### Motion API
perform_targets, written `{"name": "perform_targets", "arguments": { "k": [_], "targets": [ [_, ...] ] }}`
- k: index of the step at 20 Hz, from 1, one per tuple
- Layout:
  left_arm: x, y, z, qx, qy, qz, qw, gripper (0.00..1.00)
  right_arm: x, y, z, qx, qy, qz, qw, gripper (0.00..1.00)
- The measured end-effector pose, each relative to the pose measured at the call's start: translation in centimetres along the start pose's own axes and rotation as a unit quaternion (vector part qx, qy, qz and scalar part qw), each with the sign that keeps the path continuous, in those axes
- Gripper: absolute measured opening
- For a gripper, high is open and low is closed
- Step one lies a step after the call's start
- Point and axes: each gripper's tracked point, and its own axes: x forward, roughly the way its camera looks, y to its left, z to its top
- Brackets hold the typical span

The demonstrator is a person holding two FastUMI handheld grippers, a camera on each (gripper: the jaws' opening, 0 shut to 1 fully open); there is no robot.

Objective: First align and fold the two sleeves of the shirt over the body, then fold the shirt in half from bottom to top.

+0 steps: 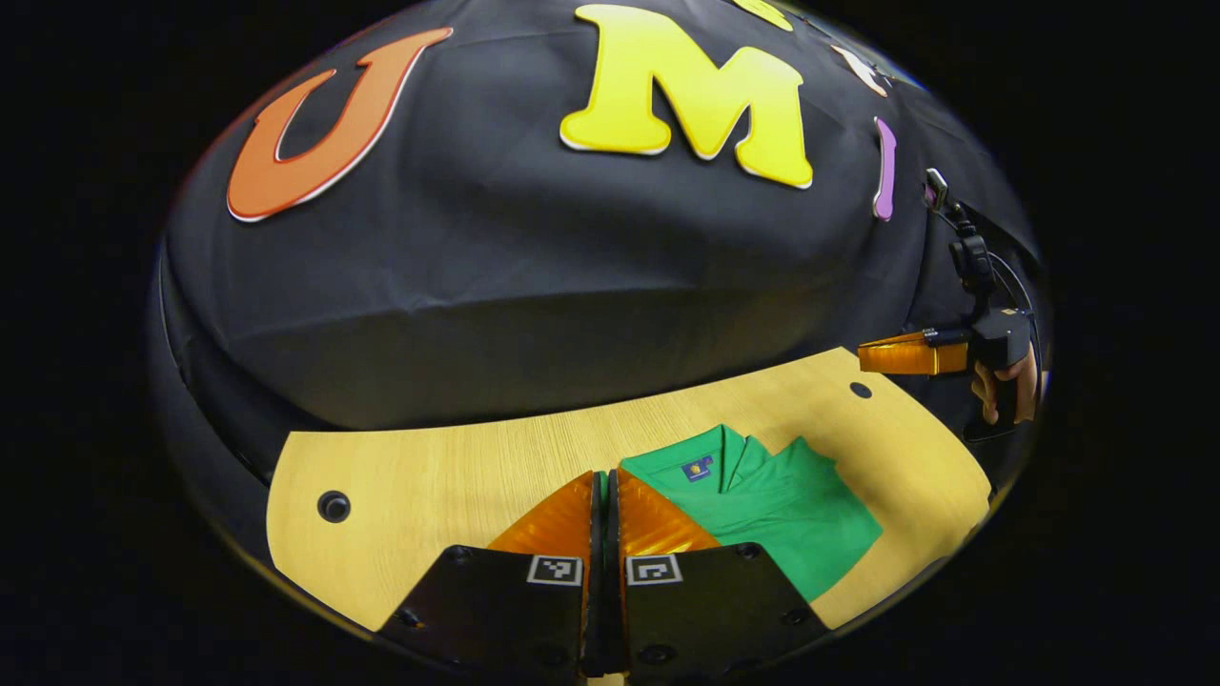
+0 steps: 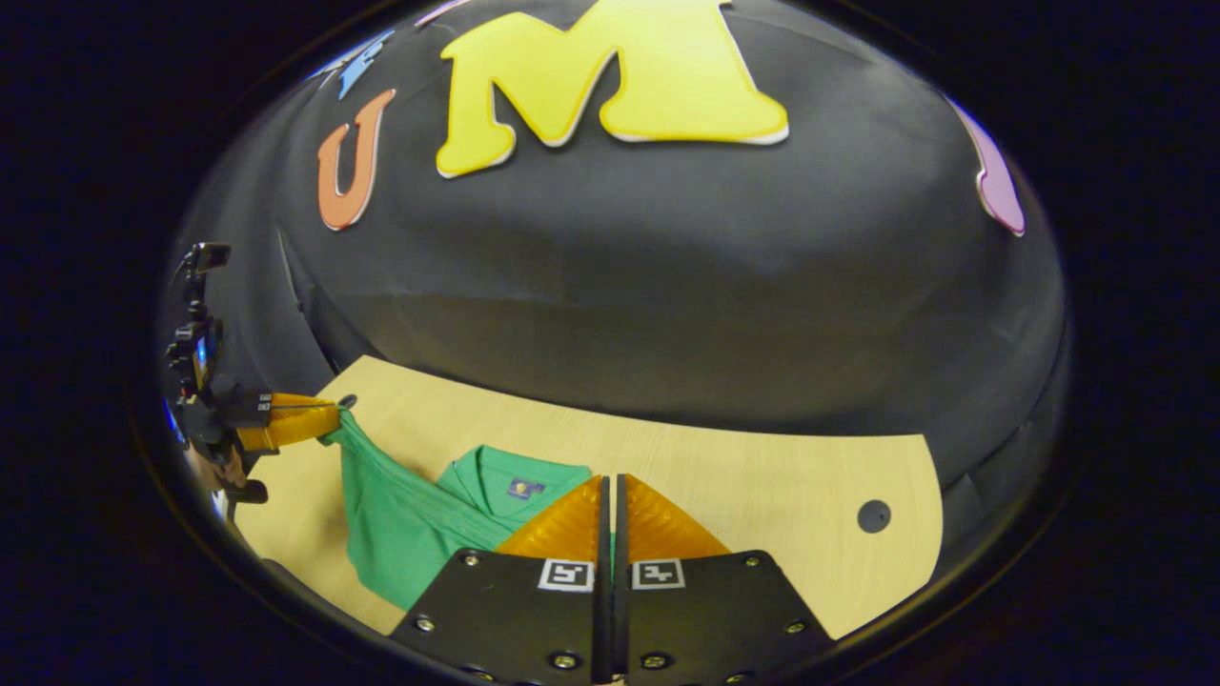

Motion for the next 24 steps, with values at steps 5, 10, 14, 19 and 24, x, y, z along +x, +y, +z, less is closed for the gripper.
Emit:
{"name": "perform_targets", "arguments": {
  "k": [5, 10, 14, 19, 24],
  "targets": [
    [4.1, 0.1, -1.7, -0.01, 0.0, 0.013, 1.0, 0.12, 3.8, 0.0, -2.4, 0.013, 0.027, 0.001, 1.0, 0.01],
    [5.1, 1.2, -4.4, -0.021, 0.034, 0.057, 0.998, 1.0, 5.2, 0.2, -3.1, -0.004, 0.029, -0.007, 1.0, 0.0],
    [4.1, 1.6, -5.0, -0.045, 0.042, 0.07, 0.996, 1.0, 4.5, 0.5, -2.8, -0.019, 0.021, -0.017, 0.999, 0.61],
    [1.1, 1.6, -3.7, -0.076, 0.029, 0.082, 0.993, 1.0, 1.6, 0.9, -1.7, -0.007, -0.013, -0.039, 0.999, 0.87],
    [-4.3, 0.4, -0.8, -0.078, -0.015, 0.09, 0.993, 1.0, -4.7, 2.7, 0.4, -0.012, -0.053, -0.052, 0.997, 0.94]
  ]
}}
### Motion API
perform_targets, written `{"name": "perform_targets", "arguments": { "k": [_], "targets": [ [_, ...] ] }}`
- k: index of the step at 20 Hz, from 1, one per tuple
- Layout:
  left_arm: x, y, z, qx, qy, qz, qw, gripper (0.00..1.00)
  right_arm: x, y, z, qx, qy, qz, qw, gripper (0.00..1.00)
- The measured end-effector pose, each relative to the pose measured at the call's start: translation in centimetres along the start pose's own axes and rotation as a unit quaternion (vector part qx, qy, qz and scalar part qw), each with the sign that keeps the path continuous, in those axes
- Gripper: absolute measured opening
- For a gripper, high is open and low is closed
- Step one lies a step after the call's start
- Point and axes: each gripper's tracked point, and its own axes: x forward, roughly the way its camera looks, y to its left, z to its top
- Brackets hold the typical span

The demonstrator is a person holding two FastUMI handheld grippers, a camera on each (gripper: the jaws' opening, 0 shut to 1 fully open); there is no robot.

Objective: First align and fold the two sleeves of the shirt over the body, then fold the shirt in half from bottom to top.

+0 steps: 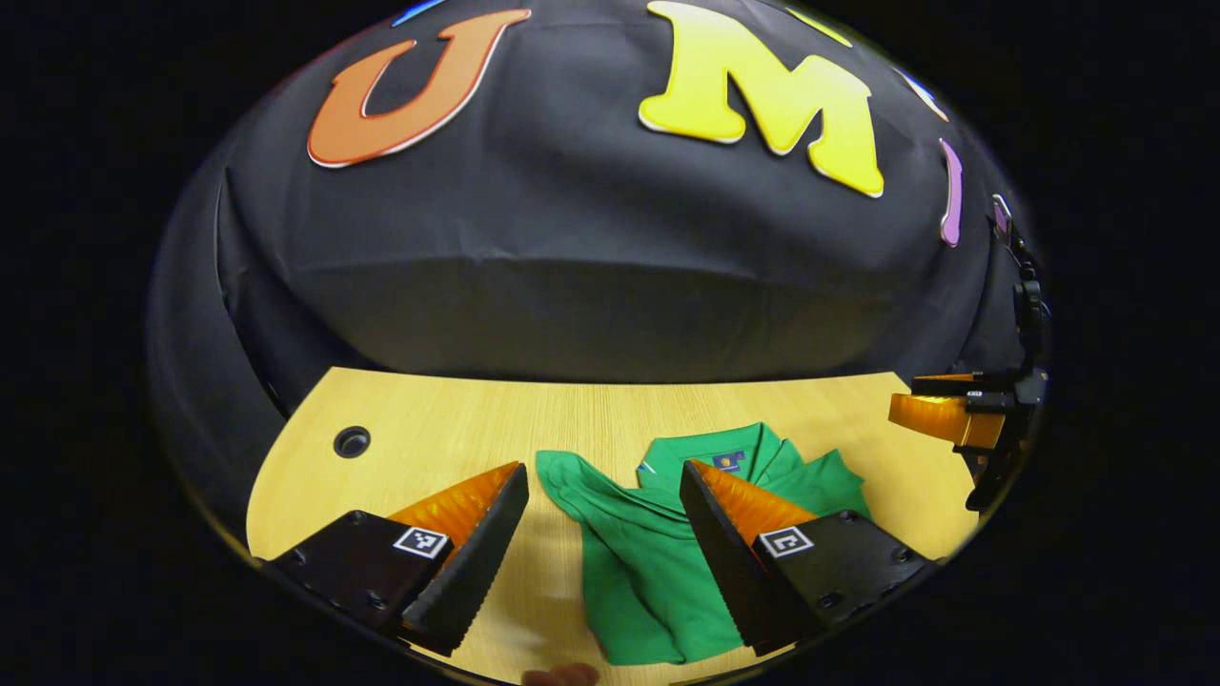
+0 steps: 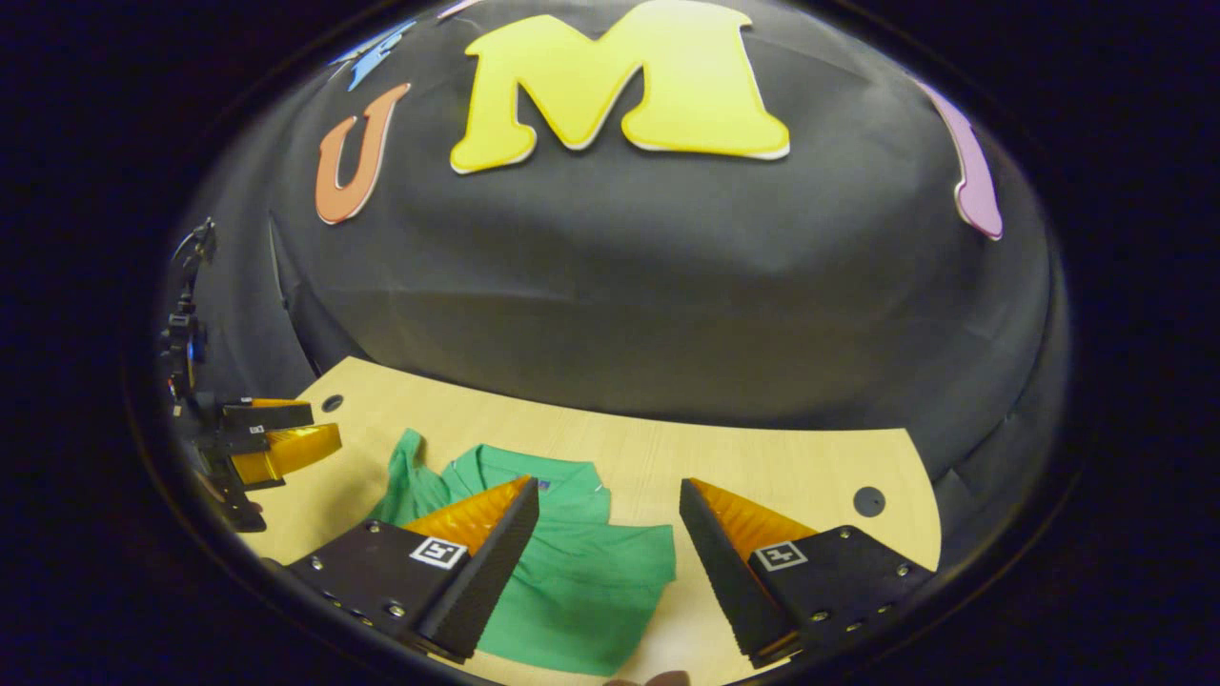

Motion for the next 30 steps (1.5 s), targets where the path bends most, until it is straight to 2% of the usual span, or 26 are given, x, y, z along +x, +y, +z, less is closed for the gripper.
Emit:
{"name": "perform_targets", "arguments": {
  "k": [4, 9, 17, 19, 22, 23, 25, 26, 27, 30],
  "targets": [
    [-5.8, -1.3, 2.9, -0.001, -0.039, 0.0, 0.999, 1.0, -5.7, 0.9, 2.3, 0.0, -0.046, -0.007, 0.999, 0.93],
    [-14.1, -2.4, 7.5, 0.01, -0.119, 0.021, 0.993, 1.0, -13.6, 2.5, 4.1, -0.003, -0.1, -0.009, 0.995, 0.94],
    [-24.1, -4.0, 10.2, 0.016, -0.201, 0.046, 0.978, 1.0, -24.5, 6.4, 4.5, 0.001, -0.18, -0.018, 0.983, 0.94],
    [-26.2, -4.1, 10.1, 0.009, -0.213, 0.054, 0.975, 1.0, -26.7, 7.2, 4.0, 0.004, -0.192, -0.017, 0.981, 0.93],
    [-28.6, -5.1, 8.9, -0.003, -0.213, 0.049, 0.976, 1.0, -29.7, 7.1, 3.5, 0.003, -0.219, -0.042, 0.975, 0.93],
    [-29.3, -5.3, 8.7, -0.01, -0.213, 0.047, 0.976, 0.96, -30.4, 7.4, 3.2, -0.003, -0.223, -0.043, 0.974, 0.93],
    [-30.6, -5.5, 8.3, -0.017, -0.219, 0.045, 0.975, 1.0, -31.4, 7.9, 2.6, -0.011, -0.222, -0.041, 0.974, 0.92],
    [-31.3, -5.4, 8.1, -0.018, -0.223, 0.049, 0.973, 0.96, -31.8, 8.0, 2.4, -0.006, -0.223, -0.041, 0.974, 0.94],
    [-31.7, -5.7, 7.9, -0.016, -0.228, 0.045, 0.973, 1.0, -32.3, 8.2, 2.4, 0.004, -0.227, -0.04, 0.973, 0.94],
    [-32.7, -6.5, 7.0, -0.004, -0.234, 0.04, 0.971, 1.0, -33.3, 8.6, 2.3, 0.029, -0.247, -0.045, 0.968, 0.93]
  ]
}}
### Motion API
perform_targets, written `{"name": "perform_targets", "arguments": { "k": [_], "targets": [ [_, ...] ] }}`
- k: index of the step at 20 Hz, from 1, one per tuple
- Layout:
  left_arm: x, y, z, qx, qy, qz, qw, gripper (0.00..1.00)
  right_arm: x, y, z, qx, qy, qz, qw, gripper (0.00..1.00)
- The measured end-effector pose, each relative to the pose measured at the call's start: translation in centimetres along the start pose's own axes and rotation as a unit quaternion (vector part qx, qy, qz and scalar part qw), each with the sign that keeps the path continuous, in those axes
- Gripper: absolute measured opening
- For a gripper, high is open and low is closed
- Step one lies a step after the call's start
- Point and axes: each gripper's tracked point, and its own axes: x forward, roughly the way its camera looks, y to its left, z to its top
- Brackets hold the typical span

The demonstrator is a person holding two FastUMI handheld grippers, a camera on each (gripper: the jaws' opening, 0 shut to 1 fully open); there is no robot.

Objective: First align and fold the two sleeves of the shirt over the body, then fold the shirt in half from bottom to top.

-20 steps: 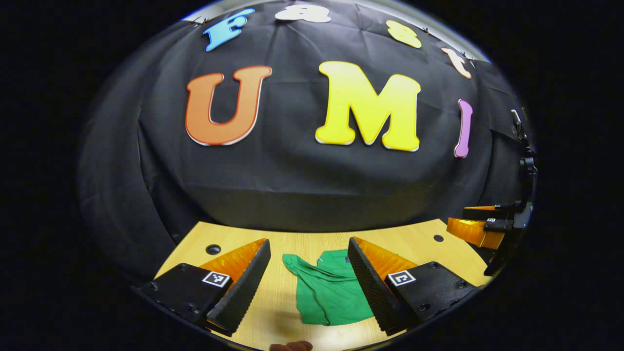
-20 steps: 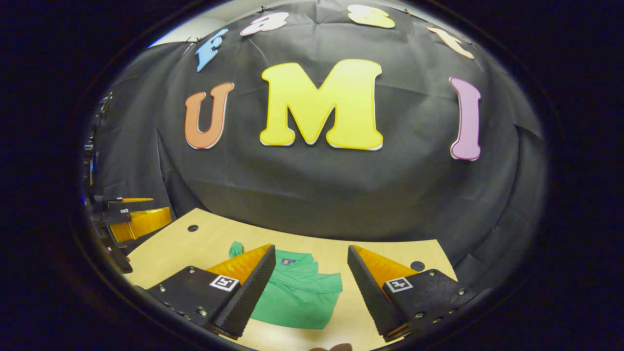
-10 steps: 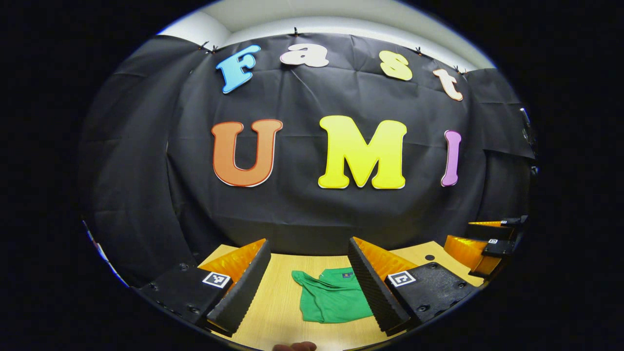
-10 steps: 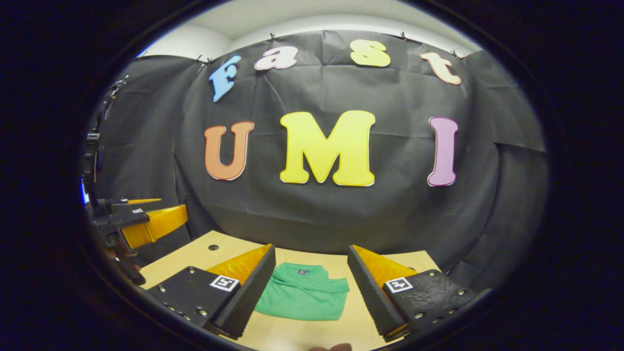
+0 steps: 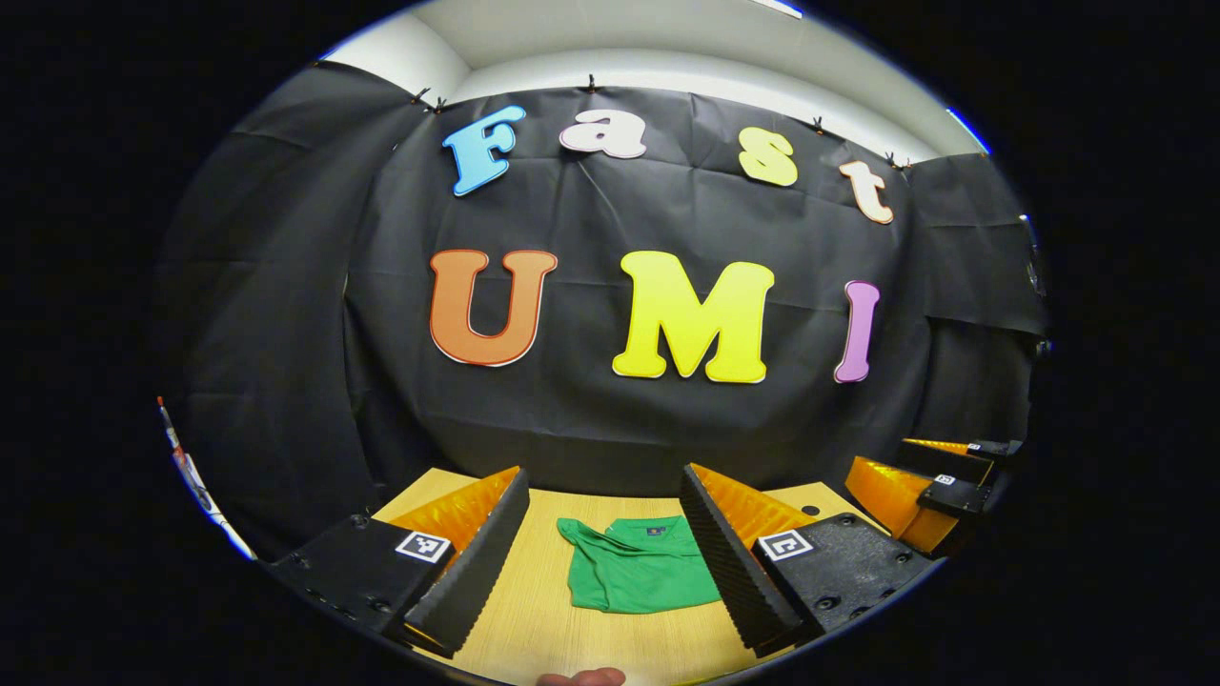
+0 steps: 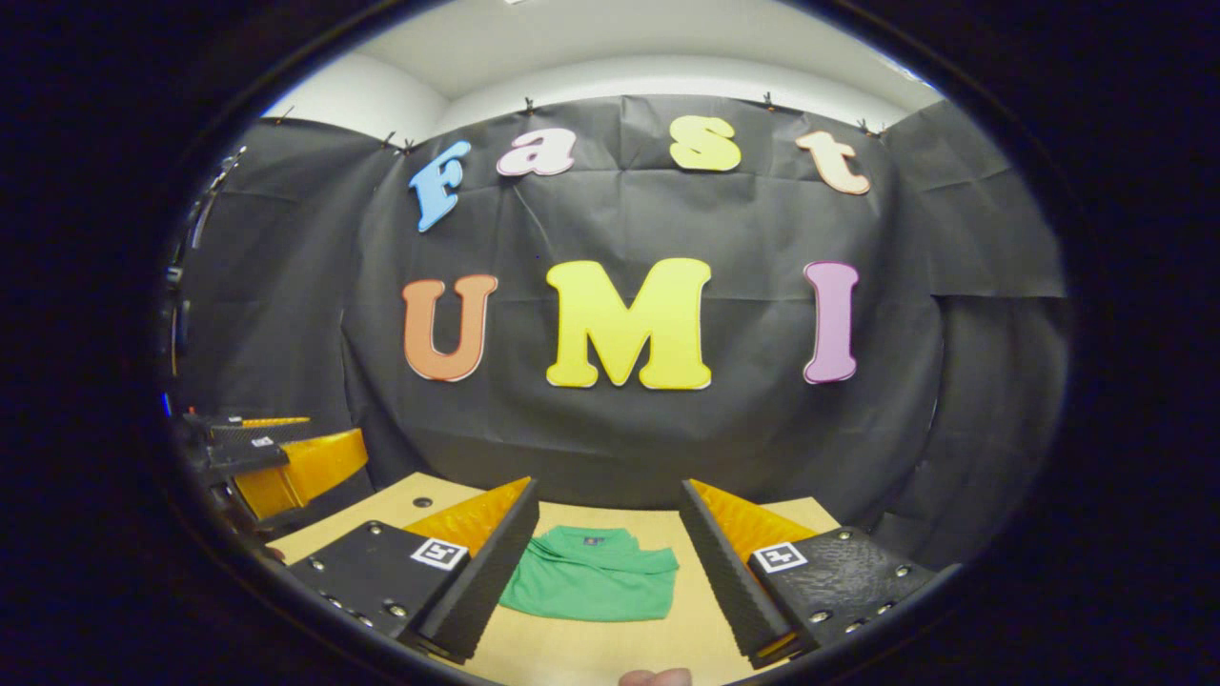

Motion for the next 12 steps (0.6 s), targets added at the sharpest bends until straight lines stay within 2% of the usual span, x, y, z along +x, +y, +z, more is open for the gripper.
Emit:
{"name": "perform_targets", "arguments": {
  "k": [2, 3, 4, 5, 12],
  "targets": [
    [-0.4, -0.3, 0.3, -0.001, -0.008, 0.001, 1.0, 1.0, -0.7, 0.7, -0.2, 0.002, -0.002, 0.004, 1.0, 0.94],
    [-0.7, -0.5, 0.3, -0.003, -0.011, 0.0, 1.0, 0.96, -1.0, 0.8, -0.2, -0.003, -0.004, 0.007, 1.0, 0.93],
    [-1.1, -0.4, 0.3, -0.001, -0.015, -0.001, 1.0, 0.96, -1.1, 0.7, -0.2, -0.01, -0.005, 0.005, 1.0, 0.93],
    [-1.2, -0.4, 0.4, 0.006, -0.019, -0.001, 1.0, 1.0, -1.2, 0.6, -0.1, -0.013, -0.006, 0.004, 1.0, 0.93],
    [-1.2, -1.7, 0.4, 0.033, -0.023, -0.009, 0.999, 1.0, -0.5, 0.7, -0.2, -0.015, -0.001, 0.007, 1.0, 0.93]
  ]
}}
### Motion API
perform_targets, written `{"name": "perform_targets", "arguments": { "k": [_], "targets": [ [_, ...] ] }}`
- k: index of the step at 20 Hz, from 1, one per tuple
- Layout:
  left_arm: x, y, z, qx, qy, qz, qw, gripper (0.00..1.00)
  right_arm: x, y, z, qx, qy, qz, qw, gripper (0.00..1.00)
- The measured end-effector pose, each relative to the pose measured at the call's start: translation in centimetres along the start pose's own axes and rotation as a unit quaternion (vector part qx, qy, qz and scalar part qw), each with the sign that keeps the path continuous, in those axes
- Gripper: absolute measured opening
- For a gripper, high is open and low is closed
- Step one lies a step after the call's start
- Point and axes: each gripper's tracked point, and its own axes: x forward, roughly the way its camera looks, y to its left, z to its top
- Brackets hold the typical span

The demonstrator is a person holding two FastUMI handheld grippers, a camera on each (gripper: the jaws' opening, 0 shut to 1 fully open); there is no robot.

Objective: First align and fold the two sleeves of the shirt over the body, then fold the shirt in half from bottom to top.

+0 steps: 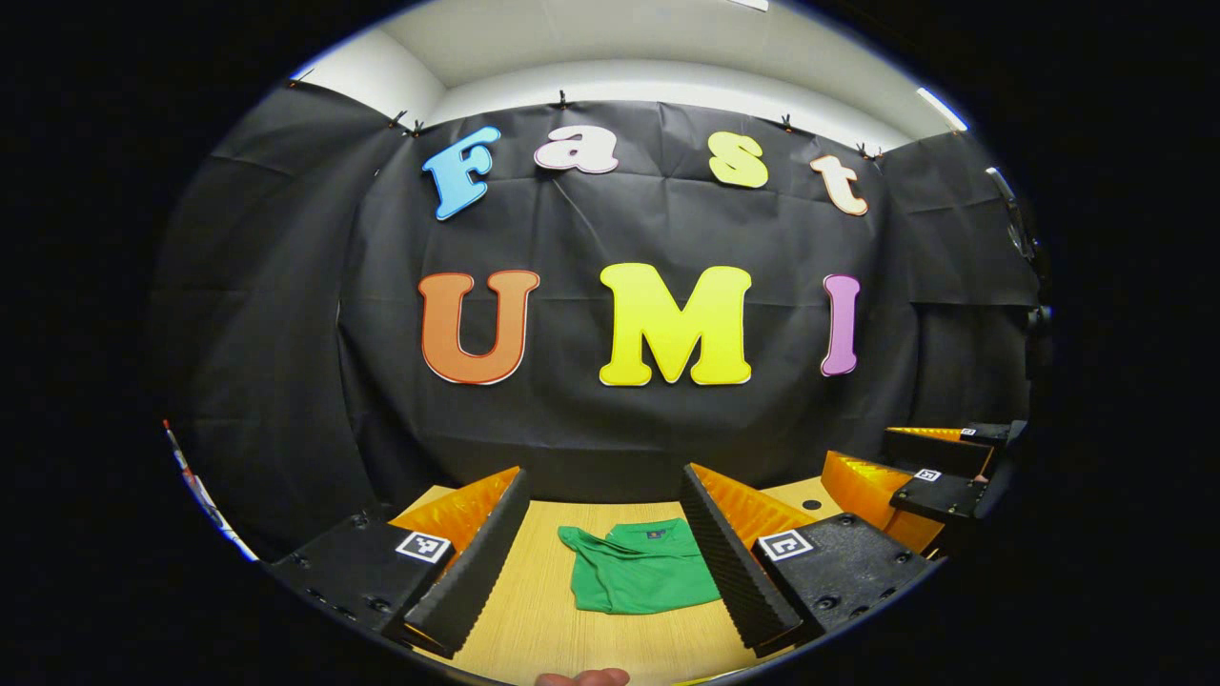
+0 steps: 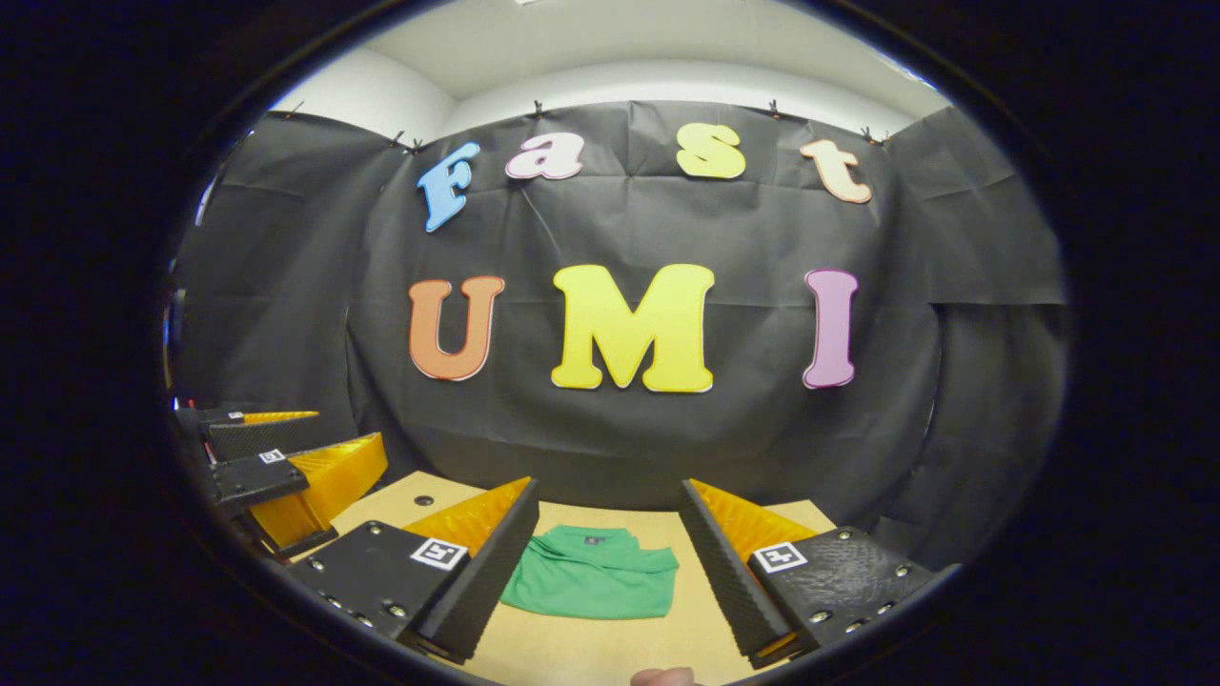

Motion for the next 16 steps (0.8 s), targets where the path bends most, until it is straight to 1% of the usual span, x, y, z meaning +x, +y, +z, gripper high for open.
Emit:
{"name": "perform_targets", "arguments": {
  "k": [6, 7, 8, 9, 10, 11, 13, 16],
  "targets": [
    [0.7, 0.0, -0.2, -0.001, 0.007, 0.006, 1.0, 1.0, 0.4, -0.8, 0.4, -0.001, -0.004, -0.009, 1.0, 0.93],
    [0.8, 0.0, -0.3, 0.001, 0.008, 0.006, 1.0, 0.96, 0.5, -1.0, 0.3, 0.001, -0.002, -0.011, 1.0, 0.93],
    [0.8, 0.0, -0.2, 0.004, 0.008, 0.008, 1.0, 1.0, 0.4, -1.1, 0.1, 0.003, 0.002, -0.013, 1.0, 0.93],
    [0.9, -0.1, -0.3, 0.003, 0.009, 0.009, 1.0, 1.0, 0.5, -1.2, 0.0, 0.004, 0.005, -0.014, 1.0, 0.93],
    [0.9, -0.1, -0.4, 0.003, 0.01, 0.009, 1.0, 0.96, 0.6, -1.4, -0.1, 0.006, 0.007, -0.016, 1.0, 0.93],
    [1.1, 0.0, -0.5, 0.003, 0.012, 0.01, 1.0, 1.0, 0.7, -1.5, -0.1, 0.009, 0.008, -0.018, 1.0, 0.93],
    [1.3, -0.1, -0.4, 0.004, 0.013, 0.012, 1.0, 1.0, 0.8, -1.6, 0.0, 0.019, 0.011, -0.018, 1.0, 0.93],
    [1.5, -0.2, -0.5, 0.01, 0.017, 0.016, 1.0, 1.0, 0.9, -2.2, 0.8, 0.016, -0.005, -0.026, 1.0, 0.93]
  ]
}}
